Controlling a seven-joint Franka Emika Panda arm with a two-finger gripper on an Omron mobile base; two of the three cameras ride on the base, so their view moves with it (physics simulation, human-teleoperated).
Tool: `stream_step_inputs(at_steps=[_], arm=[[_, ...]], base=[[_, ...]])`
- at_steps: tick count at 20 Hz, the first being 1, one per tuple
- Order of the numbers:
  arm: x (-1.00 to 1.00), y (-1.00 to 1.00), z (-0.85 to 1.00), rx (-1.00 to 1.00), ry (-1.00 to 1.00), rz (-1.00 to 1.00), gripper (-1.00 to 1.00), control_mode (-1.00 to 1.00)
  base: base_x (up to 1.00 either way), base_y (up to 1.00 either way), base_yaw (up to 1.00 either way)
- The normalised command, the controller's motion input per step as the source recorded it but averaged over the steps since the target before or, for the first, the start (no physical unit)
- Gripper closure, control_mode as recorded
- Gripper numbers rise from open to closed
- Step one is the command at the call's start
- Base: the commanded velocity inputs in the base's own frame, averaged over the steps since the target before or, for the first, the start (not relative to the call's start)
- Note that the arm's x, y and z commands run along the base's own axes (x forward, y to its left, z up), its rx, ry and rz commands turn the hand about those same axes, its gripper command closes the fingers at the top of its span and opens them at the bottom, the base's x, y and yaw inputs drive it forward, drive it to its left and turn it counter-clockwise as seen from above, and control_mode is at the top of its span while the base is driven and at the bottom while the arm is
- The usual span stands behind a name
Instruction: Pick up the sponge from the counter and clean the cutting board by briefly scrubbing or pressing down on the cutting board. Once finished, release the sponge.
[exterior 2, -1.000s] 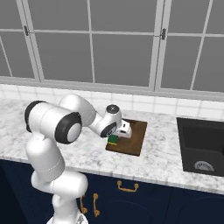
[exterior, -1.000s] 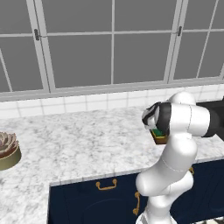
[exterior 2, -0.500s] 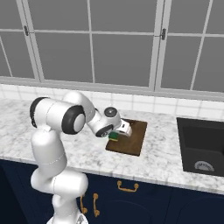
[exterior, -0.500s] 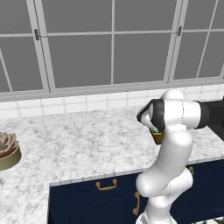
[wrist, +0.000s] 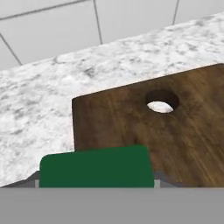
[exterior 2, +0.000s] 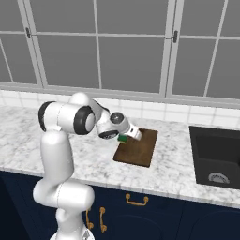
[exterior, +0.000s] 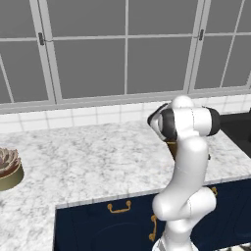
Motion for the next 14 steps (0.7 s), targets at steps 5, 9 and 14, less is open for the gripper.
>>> stream_step_inputs(at_steps=[5,9,14], arm=[[0.42,-0.32,-0.21,0.00,-0.15,-0.03,1.00,-1.00],[0.19,-0.34,-0.20,0.00,-0.10,0.00,1.00,-1.00],[0.19,-0.12,-0.06,-0.05,-0.02,0.00,1.00,-1.00]], base=[[0.00,0.00,0.00],[0.00,0.00,0.00],[0.00,0.00,0.00]])
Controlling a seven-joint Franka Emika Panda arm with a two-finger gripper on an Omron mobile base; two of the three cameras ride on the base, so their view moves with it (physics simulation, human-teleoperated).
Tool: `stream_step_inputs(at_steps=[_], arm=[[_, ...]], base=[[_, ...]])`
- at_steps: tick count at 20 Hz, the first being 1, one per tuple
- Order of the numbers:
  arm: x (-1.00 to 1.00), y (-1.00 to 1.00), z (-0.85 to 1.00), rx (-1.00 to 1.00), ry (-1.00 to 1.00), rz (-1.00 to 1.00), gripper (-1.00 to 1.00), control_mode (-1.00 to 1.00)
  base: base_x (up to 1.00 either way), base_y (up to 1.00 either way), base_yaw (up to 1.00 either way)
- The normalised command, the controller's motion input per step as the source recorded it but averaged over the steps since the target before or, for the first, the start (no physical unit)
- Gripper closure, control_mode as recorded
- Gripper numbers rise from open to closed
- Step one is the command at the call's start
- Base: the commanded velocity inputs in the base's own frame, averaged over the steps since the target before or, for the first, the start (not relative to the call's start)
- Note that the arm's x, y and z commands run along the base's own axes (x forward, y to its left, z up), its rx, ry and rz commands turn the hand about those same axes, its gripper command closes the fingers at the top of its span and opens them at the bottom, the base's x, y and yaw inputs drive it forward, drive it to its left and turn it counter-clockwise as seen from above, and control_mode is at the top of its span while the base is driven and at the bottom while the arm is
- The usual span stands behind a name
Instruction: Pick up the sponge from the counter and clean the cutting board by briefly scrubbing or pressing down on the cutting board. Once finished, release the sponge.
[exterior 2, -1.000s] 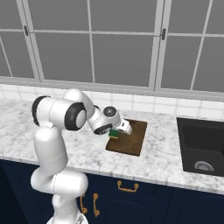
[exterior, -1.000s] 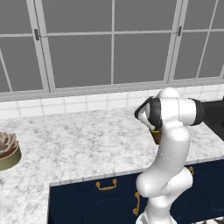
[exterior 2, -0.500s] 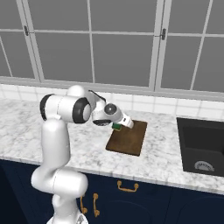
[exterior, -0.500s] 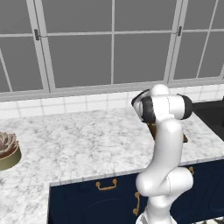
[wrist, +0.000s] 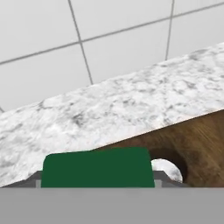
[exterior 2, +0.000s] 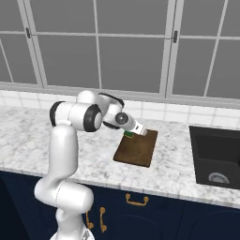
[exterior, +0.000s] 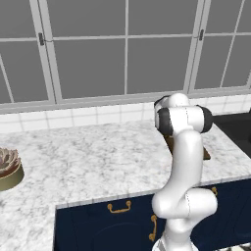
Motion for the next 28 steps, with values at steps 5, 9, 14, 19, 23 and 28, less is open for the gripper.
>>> stream_step_inputs(at_steps=[5,9,14,19,23,28], arm=[[0.00,-0.22,0.00,-0.20,0.00,-0.03,1.00,-1.00],[0.00,-0.36,-0.05,-0.14,0.00,-0.01,1.00,-1.00],[-0.13,-0.44,-0.43,-0.02,-0.01,0.01,1.00,-1.00],[-0.64,-0.64,-0.49,0.02,-0.07,0.06,1.00,-1.00],[-0.66,-0.37,-0.29,0.00,0.03,0.07,1.00,-1.00],[-0.82,-0.21,-0.29,0.00,0.18,0.13,1.00,-1.00]], base=[[0.00,0.00,0.00],[0.00,0.00,0.00],[0.00,0.00,0.00],[0.00,0.00,0.00],[0.00,0.00,0.00],[0.00,0.00,0.00]])
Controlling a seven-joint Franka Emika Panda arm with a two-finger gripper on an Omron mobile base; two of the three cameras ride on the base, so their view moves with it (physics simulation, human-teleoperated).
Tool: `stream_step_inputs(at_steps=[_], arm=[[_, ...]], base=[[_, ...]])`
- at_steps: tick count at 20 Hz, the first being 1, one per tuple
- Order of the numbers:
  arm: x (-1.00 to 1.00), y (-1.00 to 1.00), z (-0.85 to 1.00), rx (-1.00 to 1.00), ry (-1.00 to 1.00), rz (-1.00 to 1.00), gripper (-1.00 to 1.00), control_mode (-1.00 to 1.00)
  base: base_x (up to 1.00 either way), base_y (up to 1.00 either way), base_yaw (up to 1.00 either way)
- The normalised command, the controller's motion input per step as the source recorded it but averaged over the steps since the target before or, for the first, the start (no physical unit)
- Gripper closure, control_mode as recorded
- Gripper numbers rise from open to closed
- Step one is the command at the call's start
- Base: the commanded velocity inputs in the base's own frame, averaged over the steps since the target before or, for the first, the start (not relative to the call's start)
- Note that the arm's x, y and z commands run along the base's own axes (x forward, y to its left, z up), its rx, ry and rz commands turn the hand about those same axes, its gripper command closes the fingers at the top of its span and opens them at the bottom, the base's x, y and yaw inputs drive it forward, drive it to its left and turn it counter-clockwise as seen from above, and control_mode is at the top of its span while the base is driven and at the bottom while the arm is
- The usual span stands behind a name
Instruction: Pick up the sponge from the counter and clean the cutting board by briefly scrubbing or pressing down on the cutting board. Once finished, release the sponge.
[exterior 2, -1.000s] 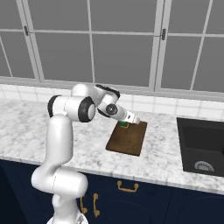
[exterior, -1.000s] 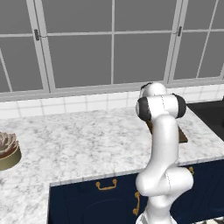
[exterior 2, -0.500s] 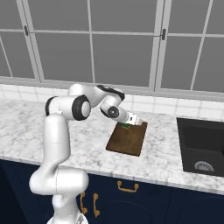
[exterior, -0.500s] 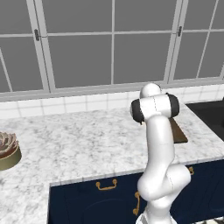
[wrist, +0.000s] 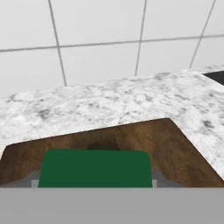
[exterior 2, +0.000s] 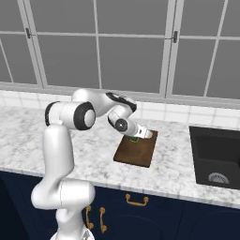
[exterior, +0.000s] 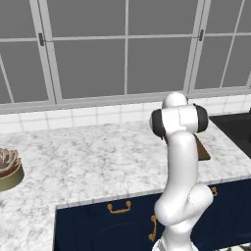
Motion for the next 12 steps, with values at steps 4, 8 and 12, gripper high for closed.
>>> stream_step_inputs(at_steps=[4,8,12], arm=[[-0.82,-0.32,-0.22,0.00,0.25,0.13,1.00,-1.00],[-0.98,-0.43,-0.54,0.00,0.14,0.16,1.00,-1.00],[-1.00,-0.53,-0.71,0.00,0.02,0.17,1.00,-1.00]], base=[[0.00,0.00,0.00],[0.00,0.00,0.00],[0.00,0.00,0.00]])
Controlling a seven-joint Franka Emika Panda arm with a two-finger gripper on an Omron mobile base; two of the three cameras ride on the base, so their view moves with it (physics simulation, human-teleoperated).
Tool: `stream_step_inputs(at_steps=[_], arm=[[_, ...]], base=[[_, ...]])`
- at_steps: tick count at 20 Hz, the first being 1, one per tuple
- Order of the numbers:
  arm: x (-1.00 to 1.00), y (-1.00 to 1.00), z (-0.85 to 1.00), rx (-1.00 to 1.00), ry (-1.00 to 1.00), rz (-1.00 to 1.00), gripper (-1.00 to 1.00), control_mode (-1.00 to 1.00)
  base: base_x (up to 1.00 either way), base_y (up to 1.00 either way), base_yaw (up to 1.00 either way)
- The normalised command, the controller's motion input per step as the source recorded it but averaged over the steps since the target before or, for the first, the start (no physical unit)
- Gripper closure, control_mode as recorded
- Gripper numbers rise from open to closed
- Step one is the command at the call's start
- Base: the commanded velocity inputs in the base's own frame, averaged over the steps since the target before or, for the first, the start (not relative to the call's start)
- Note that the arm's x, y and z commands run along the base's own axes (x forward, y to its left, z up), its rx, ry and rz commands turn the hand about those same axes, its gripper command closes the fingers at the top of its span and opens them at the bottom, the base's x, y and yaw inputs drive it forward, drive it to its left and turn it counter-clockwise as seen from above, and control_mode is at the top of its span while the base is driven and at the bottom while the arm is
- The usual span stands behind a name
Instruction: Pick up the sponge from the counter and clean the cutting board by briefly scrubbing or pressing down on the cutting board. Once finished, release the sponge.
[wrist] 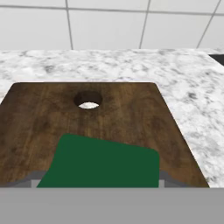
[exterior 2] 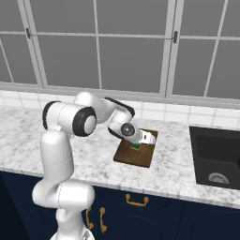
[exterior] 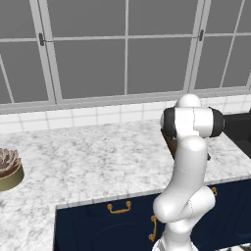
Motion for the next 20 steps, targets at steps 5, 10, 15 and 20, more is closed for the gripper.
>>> stream_step_inputs(at_steps=[5,10,15,20], arm=[[-1.00,-0.43,-0.71,0.00,0.00,0.14,1.00,-1.00],[-1.00,-0.22,-0.77,0.00,0.00,0.11,1.00,-1.00],[-1.00,-0.21,-0.76,0.00,0.00,0.09,1.00,-1.00],[-0.91,-0.30,-0.57,0.00,-0.04,0.04,1.00,-1.00]], base=[[0.00,0.00,0.00],[0.00,0.00,0.00],[0.00,0.00,0.00],[0.00,0.00,0.00]])
